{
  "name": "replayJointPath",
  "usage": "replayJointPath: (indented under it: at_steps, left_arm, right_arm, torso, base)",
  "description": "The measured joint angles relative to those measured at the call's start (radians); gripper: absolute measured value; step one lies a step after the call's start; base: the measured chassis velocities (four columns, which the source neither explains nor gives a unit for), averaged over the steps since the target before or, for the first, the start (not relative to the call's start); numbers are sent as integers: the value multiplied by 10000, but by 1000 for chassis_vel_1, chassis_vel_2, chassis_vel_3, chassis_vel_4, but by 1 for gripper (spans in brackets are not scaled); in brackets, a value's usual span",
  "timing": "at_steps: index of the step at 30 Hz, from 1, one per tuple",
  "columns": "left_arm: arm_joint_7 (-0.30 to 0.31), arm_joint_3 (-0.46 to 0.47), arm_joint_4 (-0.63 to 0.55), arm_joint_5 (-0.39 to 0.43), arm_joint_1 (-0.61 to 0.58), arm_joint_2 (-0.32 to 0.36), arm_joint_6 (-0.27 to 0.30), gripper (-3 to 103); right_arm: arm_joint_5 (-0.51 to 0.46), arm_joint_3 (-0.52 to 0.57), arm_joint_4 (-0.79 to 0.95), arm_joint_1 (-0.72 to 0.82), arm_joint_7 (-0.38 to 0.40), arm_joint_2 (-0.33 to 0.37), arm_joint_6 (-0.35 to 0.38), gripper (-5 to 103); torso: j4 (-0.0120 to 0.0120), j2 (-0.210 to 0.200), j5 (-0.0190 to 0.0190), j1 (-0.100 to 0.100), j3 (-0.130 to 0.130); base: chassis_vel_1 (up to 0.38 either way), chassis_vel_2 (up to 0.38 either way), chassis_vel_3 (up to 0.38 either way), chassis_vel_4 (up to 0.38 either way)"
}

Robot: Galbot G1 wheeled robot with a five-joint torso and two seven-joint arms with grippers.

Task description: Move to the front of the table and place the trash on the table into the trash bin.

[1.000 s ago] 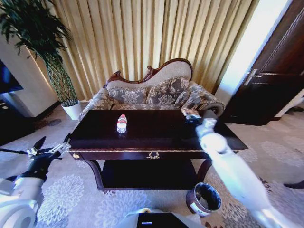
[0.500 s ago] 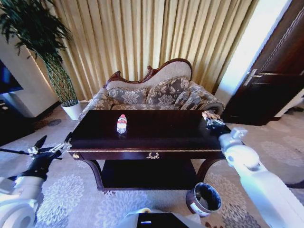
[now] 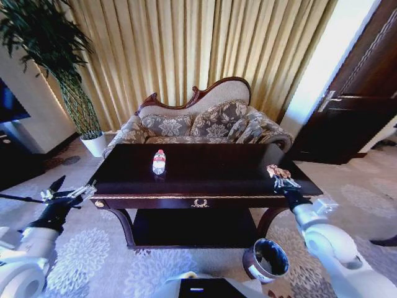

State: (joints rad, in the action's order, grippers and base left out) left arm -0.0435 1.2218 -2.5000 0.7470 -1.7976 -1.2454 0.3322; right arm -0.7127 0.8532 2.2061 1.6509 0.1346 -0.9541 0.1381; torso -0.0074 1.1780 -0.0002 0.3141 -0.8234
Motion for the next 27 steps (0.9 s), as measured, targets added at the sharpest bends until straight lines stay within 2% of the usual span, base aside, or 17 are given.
replayJointPath:
  at_steps: [12,27]
  left_arm:
    - [-97,23,0,-5,17,100,-44,100]
    - [-301,5,66,-28,71,43,-143,100]
  right_arm:
    - [279,-560,111,-511,16,-313,321,0]
    - [633,-912,32,-757,33,-503,409,0]
  torso:
    - [-2,-2,3,4,-1]
    - [-3,2,2,-3,1]
  base:
    - [30,-23,-26,31]
    - [122,-134,-113,121]
